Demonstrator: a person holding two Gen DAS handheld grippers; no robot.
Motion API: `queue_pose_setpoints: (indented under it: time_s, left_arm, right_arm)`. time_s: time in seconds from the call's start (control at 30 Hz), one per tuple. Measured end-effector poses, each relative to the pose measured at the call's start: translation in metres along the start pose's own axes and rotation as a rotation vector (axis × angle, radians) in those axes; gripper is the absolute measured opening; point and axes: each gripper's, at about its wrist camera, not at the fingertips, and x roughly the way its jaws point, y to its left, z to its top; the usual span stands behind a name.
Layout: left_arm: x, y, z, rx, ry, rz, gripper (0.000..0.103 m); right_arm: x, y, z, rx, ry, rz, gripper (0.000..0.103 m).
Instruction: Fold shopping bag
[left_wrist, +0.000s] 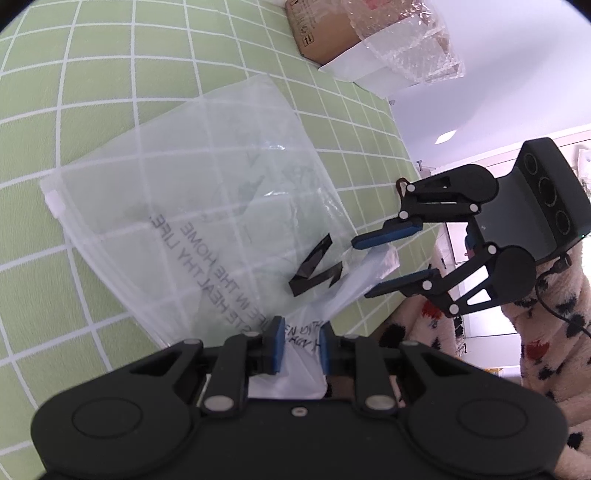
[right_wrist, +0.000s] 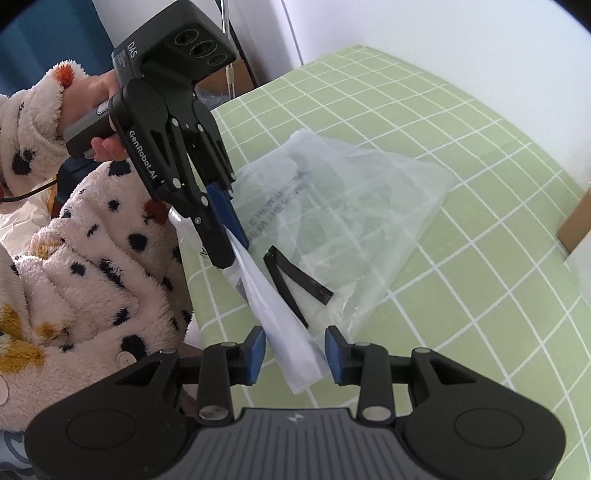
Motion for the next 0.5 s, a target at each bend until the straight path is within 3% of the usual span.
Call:
queue_pose_setpoints:
  time_s: [0.13,0.27,0.5]
  left_arm:
    - [-0.001,-0.002,-0.001,0.012,0.0,0.011,0.021]
    - [-0.004,0.002,-0.002,-0.003,-0.005,0.0,0.02]
    - [-0.006,0.009,-0.004,-0.027,-0.011,-0.028,0.02]
  right_arm:
    - [-0.003,0.0,-0.003,-0.004,-0.01,-0.02,0.044]
    - [-0.008,0.002,-0.016,-0.041,-0.028,-0.1,0.046]
    - [-0.017,0.017,-0.052,-0.164,-0.181,-0.198,0.044]
